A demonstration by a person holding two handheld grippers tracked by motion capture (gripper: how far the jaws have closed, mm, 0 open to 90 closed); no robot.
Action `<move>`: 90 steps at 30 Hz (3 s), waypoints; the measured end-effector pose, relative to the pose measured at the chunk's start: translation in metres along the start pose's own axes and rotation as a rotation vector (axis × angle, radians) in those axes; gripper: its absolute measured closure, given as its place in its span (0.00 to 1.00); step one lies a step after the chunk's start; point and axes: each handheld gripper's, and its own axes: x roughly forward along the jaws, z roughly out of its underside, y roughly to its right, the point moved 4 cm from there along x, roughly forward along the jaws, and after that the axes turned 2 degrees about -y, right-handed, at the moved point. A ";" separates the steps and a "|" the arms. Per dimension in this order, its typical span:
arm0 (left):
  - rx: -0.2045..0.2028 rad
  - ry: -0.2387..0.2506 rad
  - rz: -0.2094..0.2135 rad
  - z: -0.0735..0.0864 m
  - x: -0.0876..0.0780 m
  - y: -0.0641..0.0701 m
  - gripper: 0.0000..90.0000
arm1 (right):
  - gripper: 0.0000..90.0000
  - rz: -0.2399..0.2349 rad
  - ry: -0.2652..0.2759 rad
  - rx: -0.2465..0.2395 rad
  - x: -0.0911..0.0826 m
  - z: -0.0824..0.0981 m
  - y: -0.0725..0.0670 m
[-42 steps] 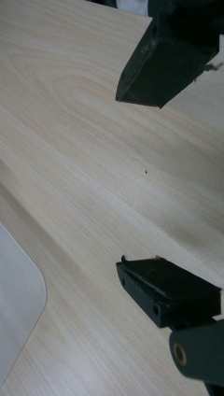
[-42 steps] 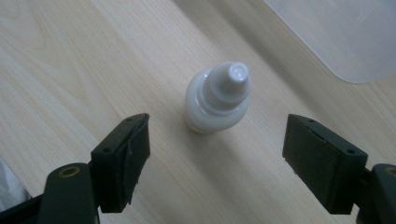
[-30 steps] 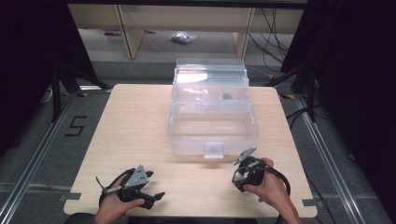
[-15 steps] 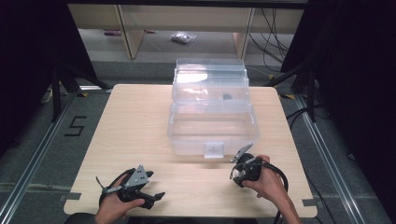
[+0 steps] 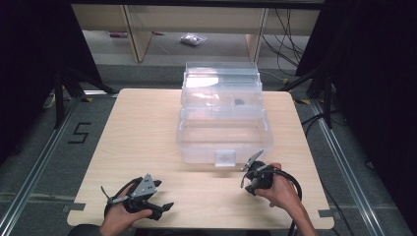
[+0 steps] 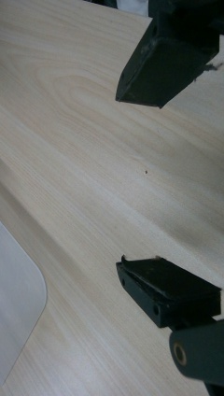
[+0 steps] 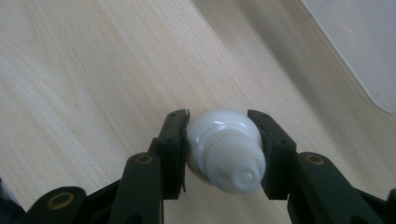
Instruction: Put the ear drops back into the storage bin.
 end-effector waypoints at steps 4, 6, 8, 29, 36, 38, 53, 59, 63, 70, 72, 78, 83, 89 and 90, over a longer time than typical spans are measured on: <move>0.000 0.000 0.000 0.000 0.000 0.000 0.17 | 0.67 0.008 0.026 0.012 -0.008 -0.001 -0.001; -0.009 0.000 0.000 0.000 0.000 0.000 0.17 | 0.67 0.008 0.038 0.001 -0.012 -0.002 0.000; -0.014 0.003 -0.003 0.001 0.000 0.000 0.17 | 0.67 -0.003 0.046 0.017 -0.015 -0.003 -0.002; 0.000 0.002 0.001 0.000 0.001 -0.001 0.17 | 0.67 0.000 0.048 -0.012 -0.043 -0.011 0.015; 0.002 -0.001 0.004 0.000 0.001 -0.001 0.17 | 0.67 0.014 0.055 -0.014 -0.062 -0.016 0.022; 0.002 -0.001 0.004 0.000 0.001 -0.001 0.17 | 0.67 0.022 0.056 -0.014 -0.068 -0.018 0.025; 0.001 -0.002 0.003 0.000 0.001 -0.001 0.17 | 0.67 0.030 0.070 -0.031 -0.104 -0.038 0.041; -0.012 -0.002 0.006 0.001 0.001 0.000 0.17 | 0.67 0.019 0.070 -0.012 -0.114 -0.046 0.047; -0.005 -0.002 0.005 0.000 0.001 0.000 0.17 | 0.67 0.031 0.064 -0.022 -0.115 -0.049 0.054; -0.010 -0.003 0.001 0.001 0.001 0.000 0.17 | 0.67 0.014 0.055 0.007 -0.117 -0.058 0.062; -0.002 -0.003 0.002 0.000 0.001 -0.001 0.17 | 0.67 0.028 0.051 0.001 -0.118 -0.060 0.067; -0.009 -0.011 0.011 0.001 0.001 0.000 0.17 | 0.67 0.015 0.048 0.024 -0.119 -0.069 0.075; -0.009 -0.009 0.008 0.001 0.001 0.000 0.17 | 0.67 0.016 0.052 0.040 -0.117 -0.076 0.083; 0.001 -0.013 0.017 0.000 0.001 0.000 0.17 | 0.67 0.016 0.029 0.069 -0.108 -0.084 0.096; -0.001 -0.003 0.006 0.000 0.002 0.000 0.17 | 0.67 0.011 0.024 0.083 -0.104 -0.087 0.101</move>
